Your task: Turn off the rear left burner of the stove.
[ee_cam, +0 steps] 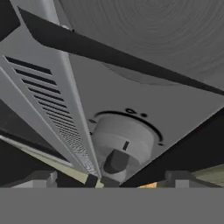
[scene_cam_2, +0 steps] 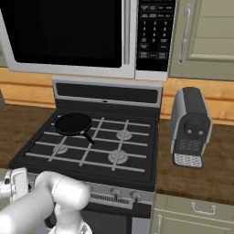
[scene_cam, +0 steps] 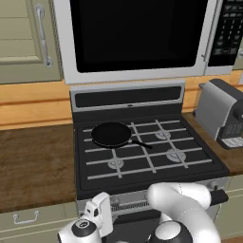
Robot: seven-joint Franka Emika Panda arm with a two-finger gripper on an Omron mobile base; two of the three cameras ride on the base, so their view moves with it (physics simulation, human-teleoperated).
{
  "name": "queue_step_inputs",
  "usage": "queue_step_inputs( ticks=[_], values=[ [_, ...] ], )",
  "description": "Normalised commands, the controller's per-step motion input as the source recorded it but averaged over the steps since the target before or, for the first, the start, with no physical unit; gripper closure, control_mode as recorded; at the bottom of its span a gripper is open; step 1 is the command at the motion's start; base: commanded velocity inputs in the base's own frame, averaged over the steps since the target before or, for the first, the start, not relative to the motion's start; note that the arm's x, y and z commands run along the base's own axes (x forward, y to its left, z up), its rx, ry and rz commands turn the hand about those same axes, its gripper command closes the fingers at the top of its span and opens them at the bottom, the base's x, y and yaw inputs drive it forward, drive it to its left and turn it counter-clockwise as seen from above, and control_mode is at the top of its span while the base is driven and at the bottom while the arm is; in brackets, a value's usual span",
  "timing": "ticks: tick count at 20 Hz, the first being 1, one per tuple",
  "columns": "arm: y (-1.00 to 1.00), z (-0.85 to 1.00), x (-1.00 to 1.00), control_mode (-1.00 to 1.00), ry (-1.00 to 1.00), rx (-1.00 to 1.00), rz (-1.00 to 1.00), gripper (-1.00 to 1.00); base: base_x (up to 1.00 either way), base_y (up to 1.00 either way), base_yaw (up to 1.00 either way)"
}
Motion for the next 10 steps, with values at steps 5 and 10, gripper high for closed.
queue_step_inputs(
  ticks=[5, 10],
  values=[
    [0.00, -0.03, 0.33, -1.00, 0.00, 0.02, 0.00, -1.00, 0.00, 0.00, 0.00],
    [0.00, -0.11, 0.40, -1.00, 0.00, 0.03, 0.00, -1.00, 0.00, 0.00, 0.00]
  ],
)
